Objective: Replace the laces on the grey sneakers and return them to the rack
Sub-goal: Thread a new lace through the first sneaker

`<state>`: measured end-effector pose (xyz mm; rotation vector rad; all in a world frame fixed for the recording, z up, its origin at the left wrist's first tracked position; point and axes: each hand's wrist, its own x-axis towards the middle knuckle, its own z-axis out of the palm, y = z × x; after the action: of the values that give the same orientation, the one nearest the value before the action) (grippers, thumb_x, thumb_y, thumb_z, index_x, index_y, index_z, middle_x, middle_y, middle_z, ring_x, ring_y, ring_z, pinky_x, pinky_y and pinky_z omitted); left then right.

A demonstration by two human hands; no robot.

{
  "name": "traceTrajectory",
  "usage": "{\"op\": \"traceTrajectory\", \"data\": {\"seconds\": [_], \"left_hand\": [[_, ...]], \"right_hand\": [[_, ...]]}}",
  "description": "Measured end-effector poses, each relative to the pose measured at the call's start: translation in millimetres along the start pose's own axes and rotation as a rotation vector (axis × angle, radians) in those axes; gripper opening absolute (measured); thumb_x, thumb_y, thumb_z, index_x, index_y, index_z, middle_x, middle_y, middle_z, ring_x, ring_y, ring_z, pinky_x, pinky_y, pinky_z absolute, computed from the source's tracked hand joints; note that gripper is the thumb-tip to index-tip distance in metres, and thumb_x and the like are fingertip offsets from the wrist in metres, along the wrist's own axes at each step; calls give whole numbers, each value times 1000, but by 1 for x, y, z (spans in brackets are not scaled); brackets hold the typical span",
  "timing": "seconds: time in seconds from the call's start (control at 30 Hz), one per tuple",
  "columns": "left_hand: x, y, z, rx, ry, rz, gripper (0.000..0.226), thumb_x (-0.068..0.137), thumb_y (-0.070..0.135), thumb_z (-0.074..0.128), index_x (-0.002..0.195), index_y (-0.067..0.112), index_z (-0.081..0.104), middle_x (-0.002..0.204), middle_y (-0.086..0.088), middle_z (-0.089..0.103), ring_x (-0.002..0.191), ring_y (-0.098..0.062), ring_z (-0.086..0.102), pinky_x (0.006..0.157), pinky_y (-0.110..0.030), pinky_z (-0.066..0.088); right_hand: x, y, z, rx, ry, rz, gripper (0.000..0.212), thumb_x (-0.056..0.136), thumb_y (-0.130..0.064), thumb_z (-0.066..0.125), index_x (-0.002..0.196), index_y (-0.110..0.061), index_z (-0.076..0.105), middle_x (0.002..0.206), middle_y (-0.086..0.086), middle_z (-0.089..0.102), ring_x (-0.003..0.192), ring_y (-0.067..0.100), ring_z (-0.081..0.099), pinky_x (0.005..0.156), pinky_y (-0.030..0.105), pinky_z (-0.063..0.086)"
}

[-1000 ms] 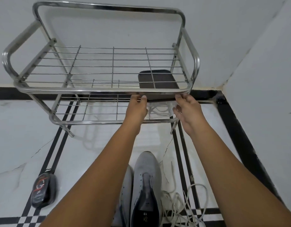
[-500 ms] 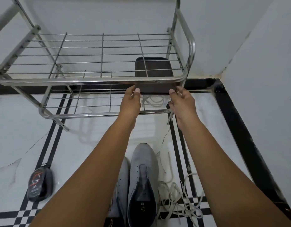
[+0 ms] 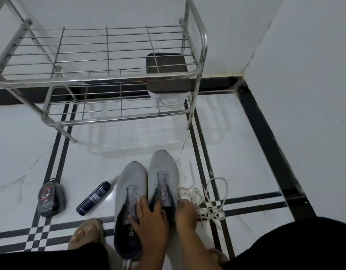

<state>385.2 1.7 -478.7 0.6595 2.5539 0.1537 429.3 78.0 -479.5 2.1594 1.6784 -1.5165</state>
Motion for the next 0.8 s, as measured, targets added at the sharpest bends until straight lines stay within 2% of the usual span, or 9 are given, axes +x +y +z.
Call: {"op": "traceTrajectory", "data": {"seconds": [0.1,0.13,0.2,0.27,0.4,0.5,0.6,0.73,0.8], "left_hand": [[0,-5,-3,33,-26,53,49,99,32,37,146,38,28,159,-3,15,148,-23,4,116,-45,18],[2,-7,-5,32,-33,62,50,98,29,38,147,37,28,159,-2,15,148,-22,4,116,-44,20],[4,-11,-7,36,-53,77,53,97,25,41,147,34,27,159,-1,16,148,-21,3,116,-43,20],[3,-12,-7,37,-58,87,54,96,23,42,147,33,28,159,-1,16,148,-21,3,116,-43,21],[-3,-12,-5,52,-40,95,53,96,26,43,147,32,29,158,0,19,148,-20,6,116,-41,21],[-8,-11,-2,55,-37,102,53,95,27,43,146,32,29,158,0,18,148,-20,7,116,-42,22],[-13,-9,-1,41,-34,86,52,95,27,42,146,33,29,159,1,18,148,-19,7,115,-43,21],[-19,-6,1,22,-50,74,53,96,29,42,147,34,27,159,1,16,148,-19,7,116,-45,20],[-19,-7,2,21,-53,79,53,96,31,41,147,34,25,159,2,14,148,-19,6,116,-45,20]], "right_hand": [[-11,32,5,144,-61,89,23,96,-12,45,97,-7,67,92,12,68,72,13,56,61,19,45],[-7,43,3,130,-52,97,23,95,-14,47,102,-5,68,98,14,68,77,15,59,63,20,45],[10,60,0,-17,-9,45,31,95,-14,48,124,-11,61,125,13,59,105,22,59,85,28,48],[32,71,-10,-61,122,59,42,93,-9,47,135,-14,52,135,13,50,116,31,54,93,36,47],[63,74,-54,83,272,280,41,88,-12,51,128,-9,56,122,19,58,102,39,60,87,46,53],[67,75,-65,105,365,341,34,89,-15,52,122,-7,60,118,20,57,101,41,59,84,47,53],[53,66,-60,17,464,171,28,89,-8,52,114,-9,63,120,15,56,106,39,57,80,42,50],[51,46,-40,-180,403,-178,23,92,-8,52,109,-12,67,113,9,58,101,27,57,73,34,50],[65,33,-40,-277,389,-287,26,93,-8,51,113,-13,66,116,8,57,104,27,56,78,36,51]]}}
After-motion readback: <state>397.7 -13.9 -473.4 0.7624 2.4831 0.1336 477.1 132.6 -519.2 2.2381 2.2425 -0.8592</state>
